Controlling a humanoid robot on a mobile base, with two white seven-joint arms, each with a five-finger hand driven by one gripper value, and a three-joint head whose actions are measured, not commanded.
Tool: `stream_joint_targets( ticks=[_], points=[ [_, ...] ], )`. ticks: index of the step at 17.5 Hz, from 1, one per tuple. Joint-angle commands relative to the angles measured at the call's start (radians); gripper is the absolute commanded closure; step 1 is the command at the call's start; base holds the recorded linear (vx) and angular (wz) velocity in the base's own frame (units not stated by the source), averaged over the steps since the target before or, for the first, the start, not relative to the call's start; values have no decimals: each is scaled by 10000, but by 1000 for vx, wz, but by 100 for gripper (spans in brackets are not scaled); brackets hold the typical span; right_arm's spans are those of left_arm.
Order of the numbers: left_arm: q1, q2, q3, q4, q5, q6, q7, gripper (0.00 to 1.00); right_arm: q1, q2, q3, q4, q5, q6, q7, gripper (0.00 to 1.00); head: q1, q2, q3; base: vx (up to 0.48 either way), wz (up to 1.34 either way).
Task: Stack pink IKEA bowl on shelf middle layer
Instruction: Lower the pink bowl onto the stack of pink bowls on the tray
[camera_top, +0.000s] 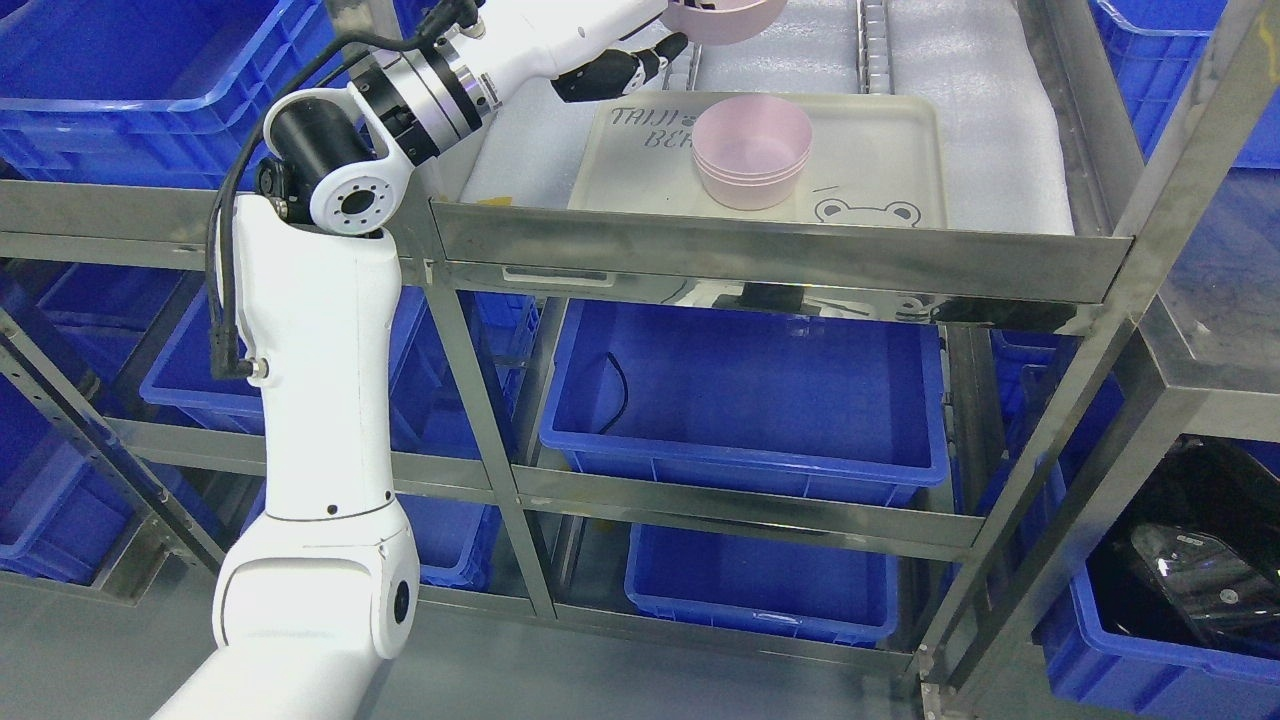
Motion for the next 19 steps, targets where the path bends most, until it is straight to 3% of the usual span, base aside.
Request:
stream_joint_targets(
  ticks=[1,5,9,15,19],
  points=[
    [-189,175,298,3036,-672,-1,131,97,154,-175,0,-175,-1,-4,-6,0,0,0,0,0,0],
    [-250,175,176,4708,-580,-1,881,96,154,-175,0,-175,-1,-4,-6,0,0,0,0,0,0],
    [-418,175,-712,6028,-626,-1,1833,96,154,-175,0,-175,-1,-4,-6,0,0,0,0,0,0],
    [-1614,175,-2782,6857,-672,396,2095,96,154,-175,0,-175,-1,-4,-6,0,0,0,0,0,0],
    [-1769,175,-3398,7027,-672,949,2141,95,154,-175,0,-175,-1,-4,-6,0,0,0,0,0,0]
  ],
)
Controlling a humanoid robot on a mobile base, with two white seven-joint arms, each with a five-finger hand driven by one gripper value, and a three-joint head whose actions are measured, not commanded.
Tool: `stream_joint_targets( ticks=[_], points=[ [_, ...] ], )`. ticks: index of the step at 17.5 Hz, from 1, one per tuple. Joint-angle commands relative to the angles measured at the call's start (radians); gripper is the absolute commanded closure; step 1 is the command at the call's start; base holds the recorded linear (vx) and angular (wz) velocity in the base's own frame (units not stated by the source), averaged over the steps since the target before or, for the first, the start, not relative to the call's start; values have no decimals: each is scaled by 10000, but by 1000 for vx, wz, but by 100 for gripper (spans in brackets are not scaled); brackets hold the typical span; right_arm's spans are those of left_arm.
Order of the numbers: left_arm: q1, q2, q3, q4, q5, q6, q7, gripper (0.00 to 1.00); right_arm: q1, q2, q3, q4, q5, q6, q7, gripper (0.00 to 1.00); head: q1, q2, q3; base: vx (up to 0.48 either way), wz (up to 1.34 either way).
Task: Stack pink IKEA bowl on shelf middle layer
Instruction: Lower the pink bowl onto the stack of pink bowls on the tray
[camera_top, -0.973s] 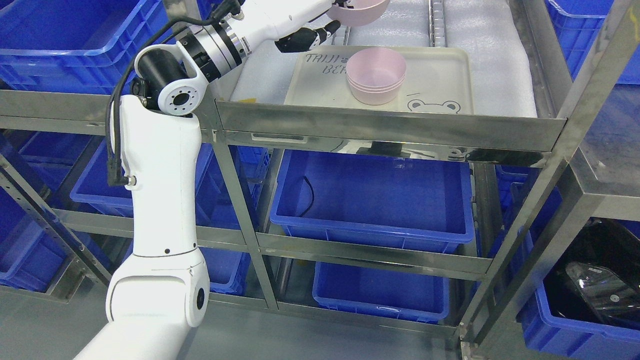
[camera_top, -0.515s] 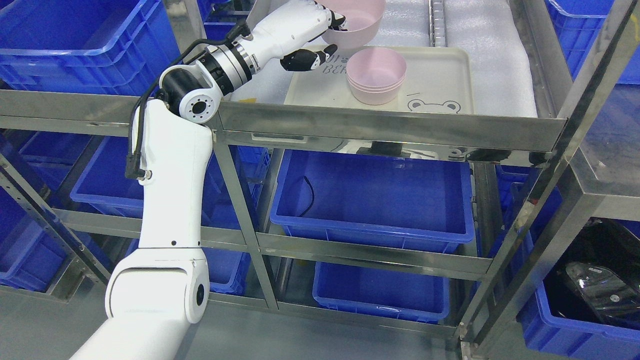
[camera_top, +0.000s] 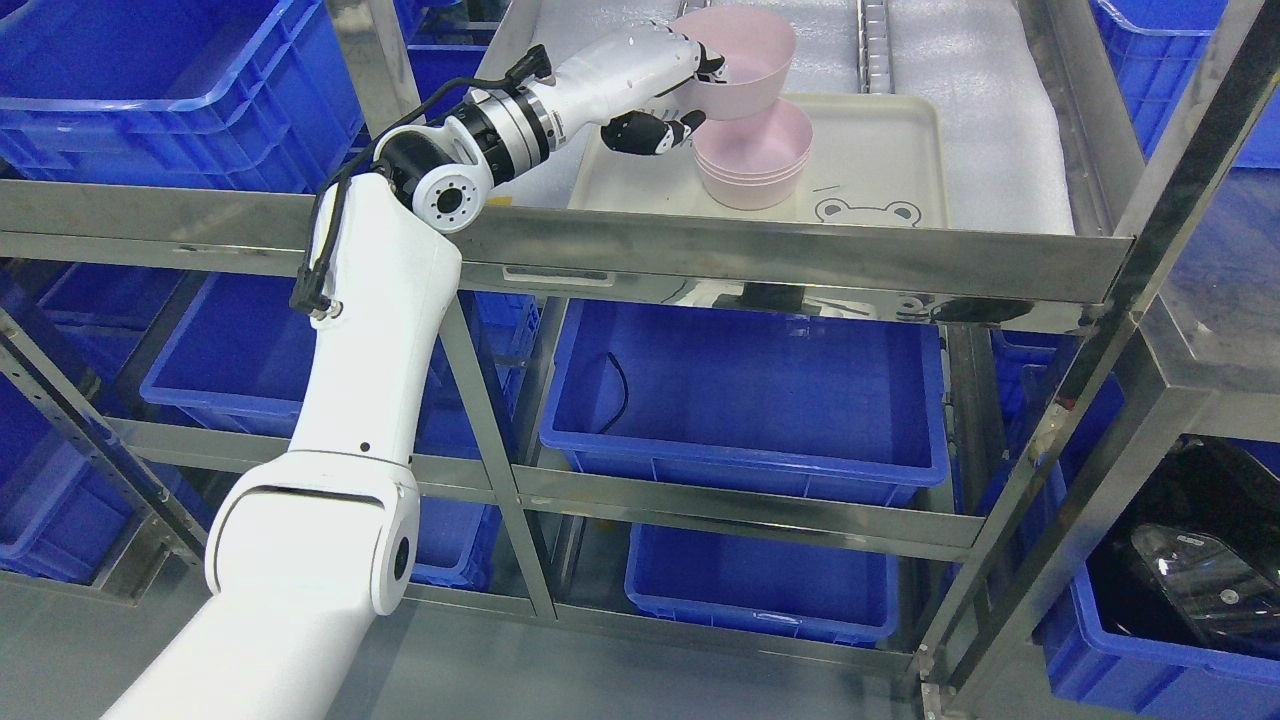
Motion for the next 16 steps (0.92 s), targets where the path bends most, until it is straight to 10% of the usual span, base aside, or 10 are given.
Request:
stream_joint_targets(
  ticks=[1,16],
  points=[
    [-447,174,-1872,1861,-32,352,92,94,153,-175,0,-175,-1,-5,-7,0,0,0,0,0,0],
    [-1320,174,-881,1068,106,720,262,16,153,-175,0,-175,-1,-5,-7,0,0,0,0,0,0]
  ],
)
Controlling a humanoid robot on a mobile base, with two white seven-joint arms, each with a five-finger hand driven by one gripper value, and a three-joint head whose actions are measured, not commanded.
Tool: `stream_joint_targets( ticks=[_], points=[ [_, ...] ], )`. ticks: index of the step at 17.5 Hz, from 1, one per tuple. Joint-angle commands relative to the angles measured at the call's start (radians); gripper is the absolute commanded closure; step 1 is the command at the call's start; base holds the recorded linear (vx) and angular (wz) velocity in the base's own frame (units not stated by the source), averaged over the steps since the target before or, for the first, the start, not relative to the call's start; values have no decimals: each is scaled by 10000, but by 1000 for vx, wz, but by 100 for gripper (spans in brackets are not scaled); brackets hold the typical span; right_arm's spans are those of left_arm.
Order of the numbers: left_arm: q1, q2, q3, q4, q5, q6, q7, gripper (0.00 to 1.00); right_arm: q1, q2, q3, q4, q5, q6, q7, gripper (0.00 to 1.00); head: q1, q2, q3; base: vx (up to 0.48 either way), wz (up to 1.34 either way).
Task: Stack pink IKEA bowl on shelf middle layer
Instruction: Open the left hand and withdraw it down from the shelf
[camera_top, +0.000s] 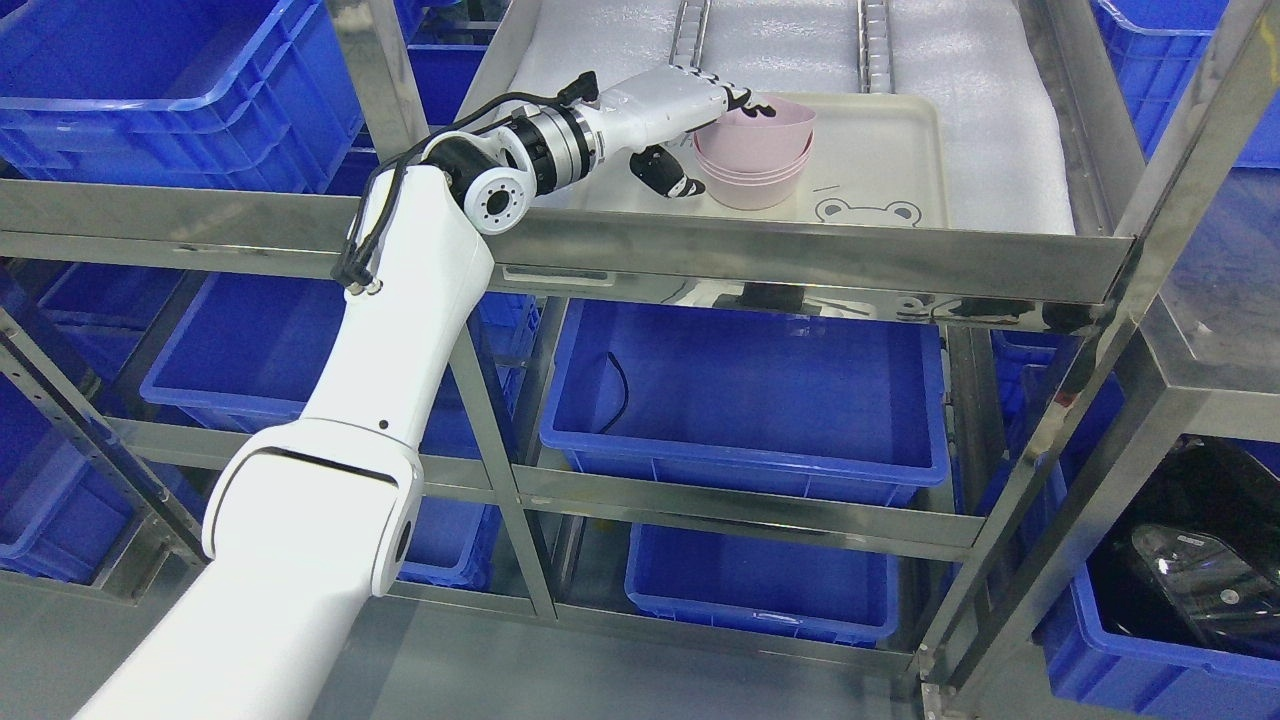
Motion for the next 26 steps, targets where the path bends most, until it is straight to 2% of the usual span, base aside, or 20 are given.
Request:
stream_joint_targets(
  ticks=[1,2,4,5,8,10,13,14,15,18,20,23,26],
  points=[
    [-698,175,1170,-707,233,111,-238,16,153,-175,0,-175,-1,-5,-7,0,0,0,0,0,0],
    [-683,175,1920,-1136,659,126,-482,16,153,-175,0,-175,-1,-5,-7,0,0,0,0,0,0],
    [-363,175,2738,-1507,2463,187,-1172,18,153,-175,0,-175,-1,-5,-7,0,0,0,0,0,0],
    [-118,175,2771,-1539,3294,416,-1357,19,153,-175,0,-175,-1,-5,-7,0,0,0,0,0,0],
    [772,175,2711,-2242,4419,1107,-1451,18,153,-175,0,-175,14,-5,-7,0,0,0,0,0,0],
    [1354,175,2269,-2886,5794,1444,-1467,19,153,-175,0,-175,-1,-5,-7,0,0,0,0,0,0],
    [2565,175,1057,-4188,8676,2547,-1344,18,153,-175,0,-175,-1,-5,-7,0,0,0,0,0,0],
    [3040,175,522,-4679,9734,2717,-1207,17,153,-175,0,-175,-1,-5,-7,0,0,0,0,0,0],
    [3424,175,0,-4942,10170,2704,-948,16,153,-175,0,-175,14,-5,-7,0,0,0,0,0,0],
    [4880,175,-2098,-6029,10312,2261,64,4,153,-175,0,-175,-1,-5,-7,0,0,0,0,0,0],
    [6457,175,-3237,-6569,10297,1512,374,2,153,-175,15,-175,-1,-5,-7,0,0,0,0,0,0],
    [8820,175,-3364,-6586,10190,-113,283,1,153,-175,0,-175,-1,-5,-7,0,0,0,0,0,0],
    [10418,175,-3166,-6510,10143,-976,313,1,153,-175,0,-175,-1,-5,-7,0,0,0,0,0,0]
  ],
)
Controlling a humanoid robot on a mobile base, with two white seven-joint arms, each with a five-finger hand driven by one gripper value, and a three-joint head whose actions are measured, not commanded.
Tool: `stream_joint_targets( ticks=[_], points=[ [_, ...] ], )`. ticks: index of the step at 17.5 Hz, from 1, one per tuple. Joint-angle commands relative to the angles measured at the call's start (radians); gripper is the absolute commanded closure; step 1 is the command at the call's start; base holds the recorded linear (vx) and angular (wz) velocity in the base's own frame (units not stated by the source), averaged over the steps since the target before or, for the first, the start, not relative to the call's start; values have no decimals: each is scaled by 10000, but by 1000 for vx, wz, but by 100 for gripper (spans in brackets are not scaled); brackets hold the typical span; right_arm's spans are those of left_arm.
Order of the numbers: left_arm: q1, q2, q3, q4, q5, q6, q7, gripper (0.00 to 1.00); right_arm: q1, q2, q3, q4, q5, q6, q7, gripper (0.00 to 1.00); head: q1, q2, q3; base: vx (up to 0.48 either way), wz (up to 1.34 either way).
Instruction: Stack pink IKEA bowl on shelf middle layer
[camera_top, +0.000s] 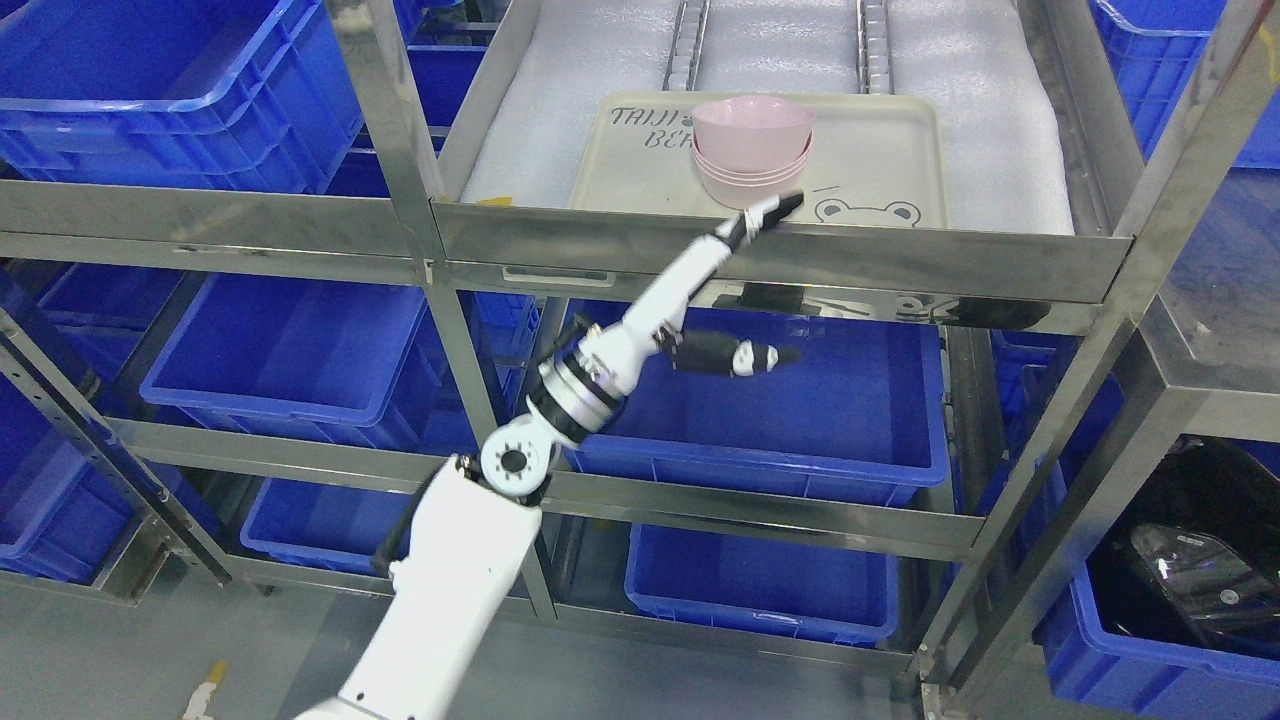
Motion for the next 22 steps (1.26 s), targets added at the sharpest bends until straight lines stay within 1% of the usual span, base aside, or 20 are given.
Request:
stream_joint_targets(
  ticks=[1,2,3,5,6,7,9,12,16,19,22],
  points=[
    [3761,174,-1292,-1416,206,-1146,111,1,154,-175,-1,-174,-1,-5,-12,0,0,0,0,0,0],
    [4146,174,-878,-1324,206,-1178,218,1,154,-175,-1,-174,-1,-5,-12,0,0,0,0,0,0],
    [4317,174,-585,-1141,297,-1148,735,1,154,-175,-1,-174,-1,-5,-12,0,0,0,0,0,0],
    [4365,174,-78,-513,375,-935,2907,1,154,-175,-1,-174,-1,-5,-12,0,0,0,0,0,0],
    [4365,174,137,-389,405,-508,3723,1,154,-175,-1,-174,-1,-5,-12,0,0,0,0,0,0],
    [4441,174,397,-372,542,-79,3929,1,154,-175,-1,-174,-1,-5,-12,0,0,0,0,0,0],
    [4594,174,980,-387,911,201,3931,1,154,-175,-1,-174,-1,-5,-12,0,0,0,0,0,0],
    [4763,199,1947,-433,912,217,3931,1,154,-175,-1,-174,-1,-5,-12,0,0,0,0,0,0],
    [4871,184,2363,-510,942,324,3946,1,154,-175,-1,-174,-1,-5,-12,0,0,0,0,0,0],
    [4856,174,2303,-1091,1003,1044,4008,1,154,-175,-1,-174,-1,-5,-12,0,0,0,0,0,0],
    [4840,174,2210,-1292,988,1153,4023,1,154,-175,-1,-174,-1,-5,-12,0,0,0,0,0,0]
  ],
)
